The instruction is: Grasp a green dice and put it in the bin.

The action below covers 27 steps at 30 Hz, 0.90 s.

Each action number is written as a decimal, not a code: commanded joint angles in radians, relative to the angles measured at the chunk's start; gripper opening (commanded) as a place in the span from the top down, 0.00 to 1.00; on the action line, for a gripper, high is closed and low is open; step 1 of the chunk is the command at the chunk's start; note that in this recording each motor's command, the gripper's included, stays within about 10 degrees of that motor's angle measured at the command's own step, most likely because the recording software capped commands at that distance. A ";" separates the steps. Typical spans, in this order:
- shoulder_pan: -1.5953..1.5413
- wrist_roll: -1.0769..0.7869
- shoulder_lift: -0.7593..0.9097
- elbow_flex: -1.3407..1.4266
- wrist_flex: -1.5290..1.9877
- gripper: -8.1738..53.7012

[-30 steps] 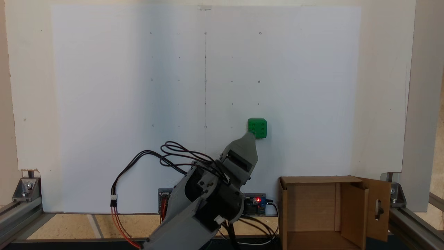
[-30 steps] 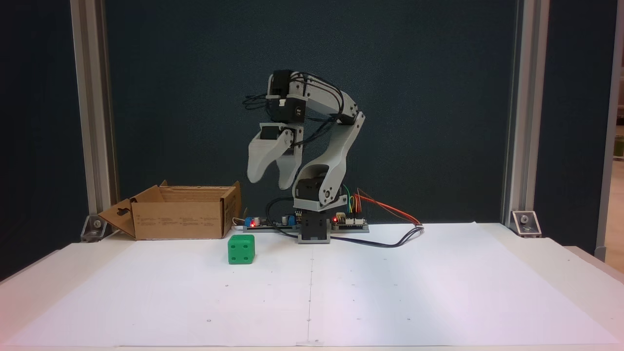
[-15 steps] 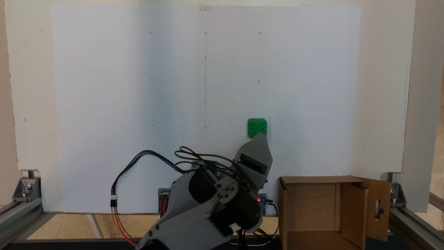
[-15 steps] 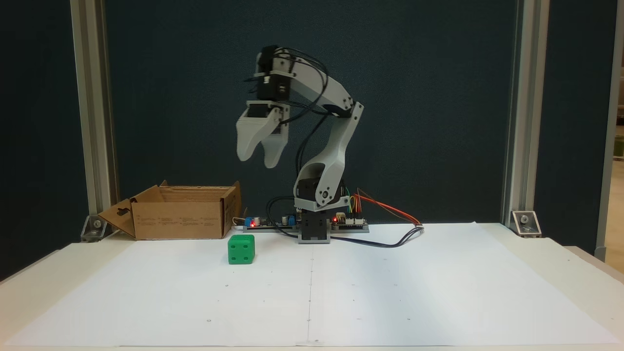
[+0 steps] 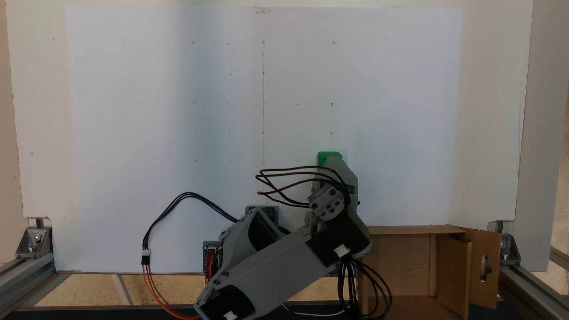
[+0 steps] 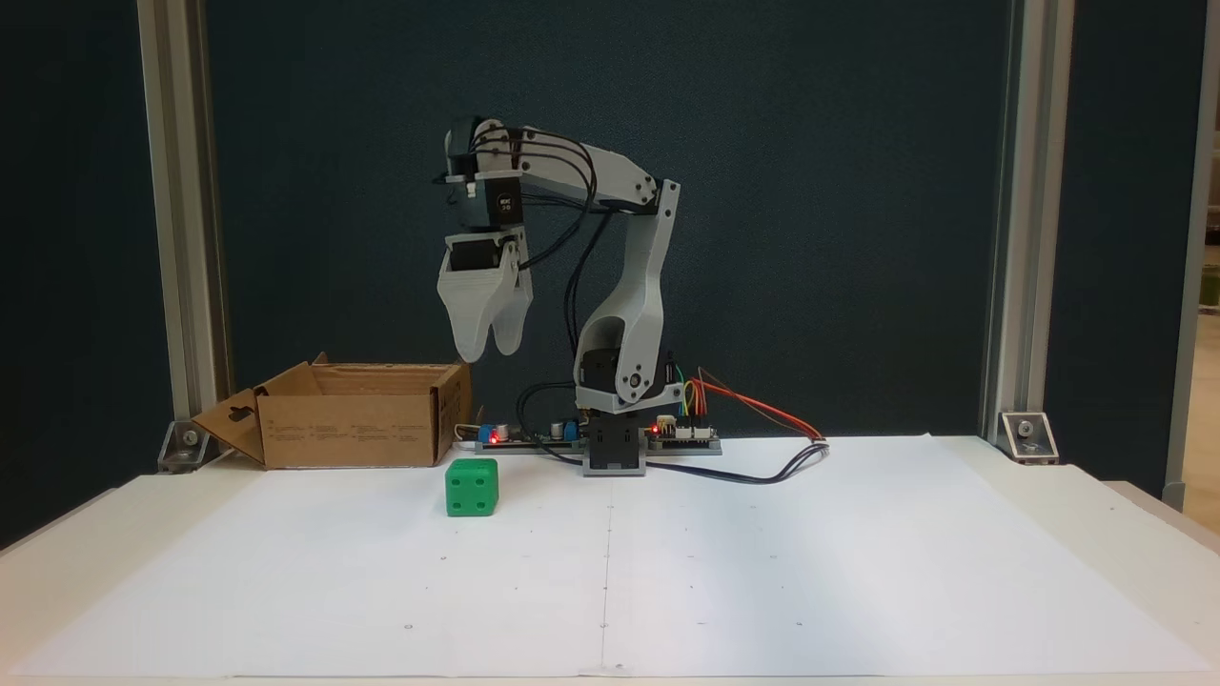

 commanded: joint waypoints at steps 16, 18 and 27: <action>0.014 -0.115 -0.121 0.063 -0.255 0.11; 0.023 -0.117 -0.121 0.109 -0.301 0.11; 0.032 -0.149 -0.098 0.262 -0.399 0.09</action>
